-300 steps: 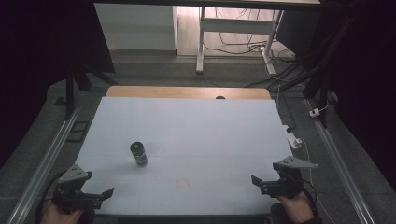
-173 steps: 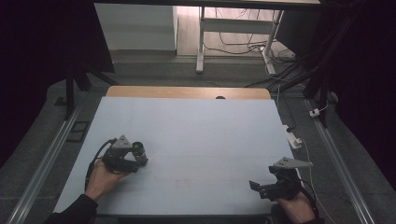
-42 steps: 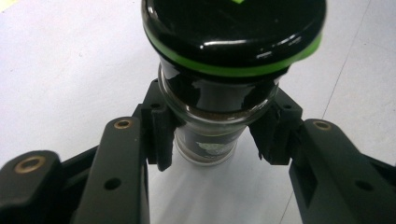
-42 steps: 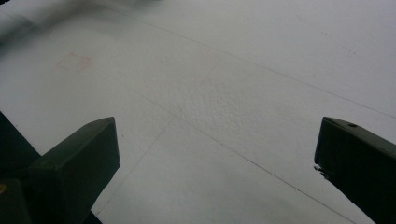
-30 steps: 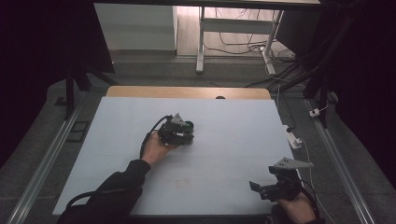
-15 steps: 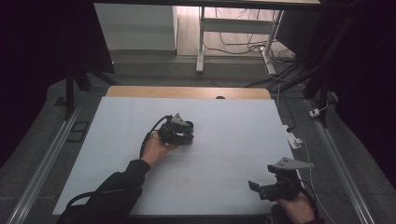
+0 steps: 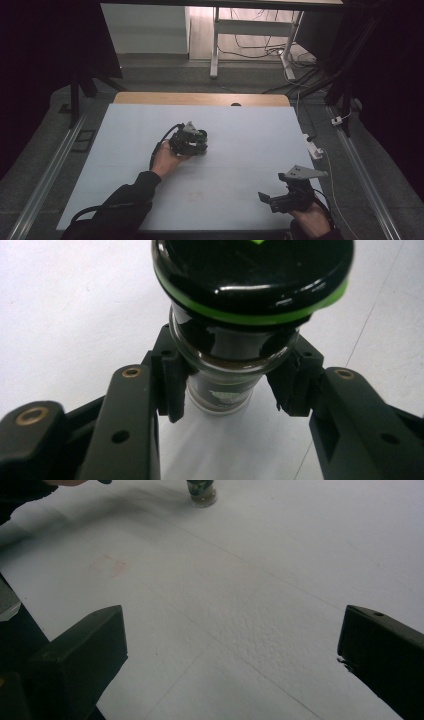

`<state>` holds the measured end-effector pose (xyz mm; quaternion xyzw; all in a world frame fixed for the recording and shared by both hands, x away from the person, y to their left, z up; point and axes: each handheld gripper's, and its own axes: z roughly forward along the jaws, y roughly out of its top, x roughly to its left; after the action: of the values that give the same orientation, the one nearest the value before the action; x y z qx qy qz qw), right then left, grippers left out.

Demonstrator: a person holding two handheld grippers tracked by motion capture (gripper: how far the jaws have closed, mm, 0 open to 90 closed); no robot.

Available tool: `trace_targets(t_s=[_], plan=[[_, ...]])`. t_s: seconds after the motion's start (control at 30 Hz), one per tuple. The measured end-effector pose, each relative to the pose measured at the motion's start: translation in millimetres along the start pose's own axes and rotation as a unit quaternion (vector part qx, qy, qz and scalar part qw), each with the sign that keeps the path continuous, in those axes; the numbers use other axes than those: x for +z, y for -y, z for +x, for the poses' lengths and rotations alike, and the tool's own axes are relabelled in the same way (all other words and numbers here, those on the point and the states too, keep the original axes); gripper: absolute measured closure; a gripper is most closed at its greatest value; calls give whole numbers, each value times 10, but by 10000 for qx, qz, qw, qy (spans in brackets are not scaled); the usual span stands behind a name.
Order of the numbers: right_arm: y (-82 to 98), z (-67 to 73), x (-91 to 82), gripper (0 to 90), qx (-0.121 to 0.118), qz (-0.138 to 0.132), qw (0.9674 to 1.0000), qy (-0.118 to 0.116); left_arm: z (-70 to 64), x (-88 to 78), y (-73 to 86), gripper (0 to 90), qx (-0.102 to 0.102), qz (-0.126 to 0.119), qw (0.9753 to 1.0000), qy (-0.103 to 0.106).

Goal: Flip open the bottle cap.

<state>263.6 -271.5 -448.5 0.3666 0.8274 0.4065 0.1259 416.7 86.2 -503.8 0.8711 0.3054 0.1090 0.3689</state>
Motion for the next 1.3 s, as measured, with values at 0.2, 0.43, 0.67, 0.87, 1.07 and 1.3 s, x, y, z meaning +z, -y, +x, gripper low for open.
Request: trace_targets(t_s=[0.2,0.43,0.67,0.87,1.07,1.3], plan=[[-91,58,66,0,-173,-44,9998,-122,-1,1,1,533,12,-3,10000,-6],[-202,90,170,0,-294,-168,9989,-332,-3,0,-2,533,36,15,10000,-13],[-376,132,321,0,-426,-171,9978,-470,-1,1,-2,533,38,9,10000,-8],[-515,158,440,0,-422,-208,9971,-590,2,2,-3,533,44,8,10000,1],[-625,193,605,0,-399,-164,9961,-774,1,2,-5,533,47,13,10000,-4],[-756,233,776,0,-441,-111,9963,-725,1,2,-5,533,46,12,10000,-6]])
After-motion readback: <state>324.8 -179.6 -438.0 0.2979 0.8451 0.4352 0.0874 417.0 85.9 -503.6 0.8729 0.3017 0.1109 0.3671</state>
